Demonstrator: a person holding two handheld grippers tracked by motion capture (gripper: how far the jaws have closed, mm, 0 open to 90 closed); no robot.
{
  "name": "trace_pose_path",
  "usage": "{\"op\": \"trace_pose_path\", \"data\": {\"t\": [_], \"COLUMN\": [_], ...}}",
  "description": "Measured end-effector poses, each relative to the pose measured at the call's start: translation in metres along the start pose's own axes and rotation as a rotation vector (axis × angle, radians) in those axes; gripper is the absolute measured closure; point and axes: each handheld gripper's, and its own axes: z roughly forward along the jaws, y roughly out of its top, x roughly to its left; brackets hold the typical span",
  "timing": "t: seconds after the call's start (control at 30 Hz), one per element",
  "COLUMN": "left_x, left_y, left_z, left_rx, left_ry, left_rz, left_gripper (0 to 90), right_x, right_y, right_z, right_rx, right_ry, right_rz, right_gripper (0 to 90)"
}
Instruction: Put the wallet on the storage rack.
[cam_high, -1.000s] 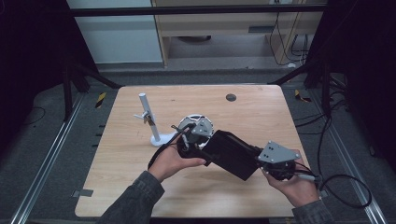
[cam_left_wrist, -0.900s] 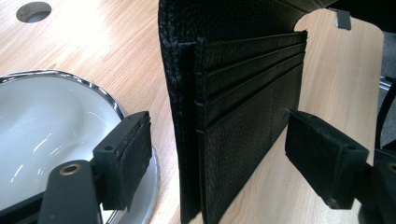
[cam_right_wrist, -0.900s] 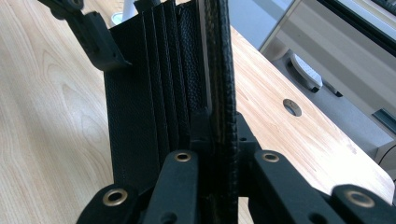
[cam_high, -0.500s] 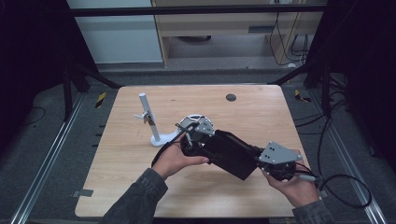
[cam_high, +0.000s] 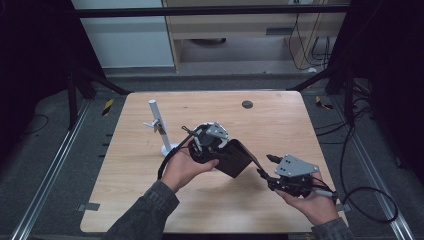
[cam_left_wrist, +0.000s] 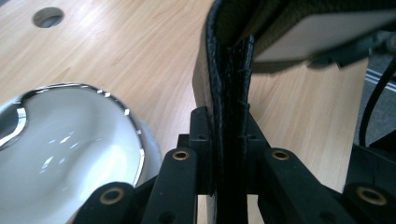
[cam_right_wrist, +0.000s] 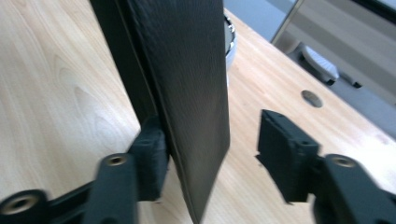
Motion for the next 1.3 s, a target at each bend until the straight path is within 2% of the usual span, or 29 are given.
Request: {"op": "trace_pose_path", "data": {"t": [0.07, 0.13, 0.23, 0.33, 0.43, 0.57, 0.63, 0.67, 0.73, 0.87, 0.9, 1.0, 1.3], "left_x": [0.001, 0.001, 0.002, -0.001, 0.000, 0.005, 0.008, 0.008, 0.010, 0.013, 0.013, 0.017, 0.027], "left_y": [0.004, 0.008, 0.014, 0.020, 0.024, 0.026, 0.027, 0.028, 0.029, 0.032, 0.032, 0.035, 0.040], "left_z": [-0.007, -0.014, -0.022, -0.031, -0.039, -0.050, -0.054, -0.056, -0.059, -0.066, -0.067, -0.070, -0.084], "left_rx": [0.013, 0.029, 0.055, 0.077, 0.082, 0.073, 0.071, 0.068, 0.067, 0.061, 0.046, 0.048, 0.019], "left_ry": [0.020, 0.037, 0.047, 0.059, 0.078, 0.087, 0.099, 0.104, 0.109, 0.124, 0.126, 0.139, 0.165], "left_rz": [0.006, 0.013, 0.029, 0.052, 0.063, 0.060, 0.059, 0.054, 0.056, 0.056, 0.044, 0.051, 0.032], "left_gripper": [80.0, 79.9, 80.0, 80.1, 80.2, 80.1, 80.1, 80.1, 80.1, 80.1, 80.1, 80.1, 80.1], "right_x": [0.002, 0.003, 0.004, 0.004, 0.000, -0.009, -0.014, -0.014, -0.018, -0.021, -0.022, -0.022, -0.025], "right_y": [-0.004, -0.009, -0.019, -0.028, -0.038, -0.053, -0.066, -0.066, -0.073, -0.084, -0.087, -0.091, -0.098], "right_z": [0.003, 0.006, 0.013, 0.019, 0.024, 0.030, 0.034, 0.034, 0.036, 0.041, 0.042, 0.046, 0.046], "right_rx": [-0.001, 0.003, 0.009, 0.014, 0.007, 0.014, 0.025, 0.025, 0.028, 0.067, 0.076, 0.101, 0.127], "right_ry": [-0.001, 0.010, 0.022, 0.013, -0.007, -0.069, -0.108, -0.108, -0.117, -0.122, -0.117, -0.102, -0.136], "right_rz": [0.013, 0.033, 0.086, 0.127, 0.184, 0.258, 0.330, 0.330, 0.379, 0.434, 0.445, 0.473, 0.494], "right_gripper": [33.4, 28.8, 25.6, 25.1, 23.4, 18.2, 16.3, 16.3, 13.8, 10.9, 10.4, 10.2, 10.3]}}
